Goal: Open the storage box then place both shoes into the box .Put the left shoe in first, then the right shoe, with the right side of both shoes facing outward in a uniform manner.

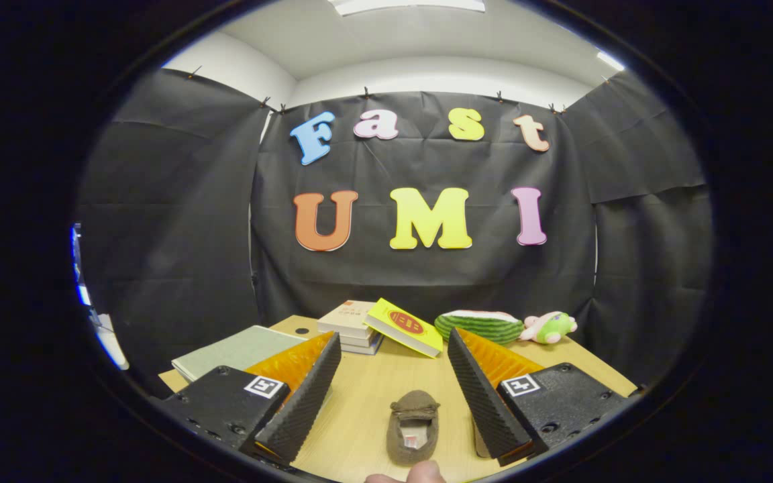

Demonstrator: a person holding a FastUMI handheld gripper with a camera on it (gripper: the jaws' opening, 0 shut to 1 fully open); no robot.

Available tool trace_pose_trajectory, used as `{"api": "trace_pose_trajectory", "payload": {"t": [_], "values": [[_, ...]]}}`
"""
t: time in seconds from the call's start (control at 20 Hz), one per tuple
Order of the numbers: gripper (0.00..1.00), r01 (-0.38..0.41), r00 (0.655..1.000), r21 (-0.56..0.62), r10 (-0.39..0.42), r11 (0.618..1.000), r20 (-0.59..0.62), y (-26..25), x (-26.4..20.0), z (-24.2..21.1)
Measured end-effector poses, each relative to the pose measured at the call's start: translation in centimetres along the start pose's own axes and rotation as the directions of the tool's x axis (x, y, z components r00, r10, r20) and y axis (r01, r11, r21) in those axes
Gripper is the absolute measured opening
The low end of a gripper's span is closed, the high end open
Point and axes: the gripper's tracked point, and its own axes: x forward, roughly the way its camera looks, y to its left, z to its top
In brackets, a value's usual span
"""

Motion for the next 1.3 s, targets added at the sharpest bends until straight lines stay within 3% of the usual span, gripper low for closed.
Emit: {"api": "trace_pose_trajectory", "payload": {"t": [0.75, 1.1, 1.3], "values": [[1.0, -0.036, 0.999, -0.005, 0.036, 0.999, 0.031, 0.8, 0.1, 0.7], [1.0, -0.159, 0.987, 0.109, 0.161, 0.981, -0.011, 2.7, 1.2, -1.6], [1.0, -0.294, 0.945, 0.238, 0.319, 0.926, -0.072, 6.0, 2.5, -4.7]]}}
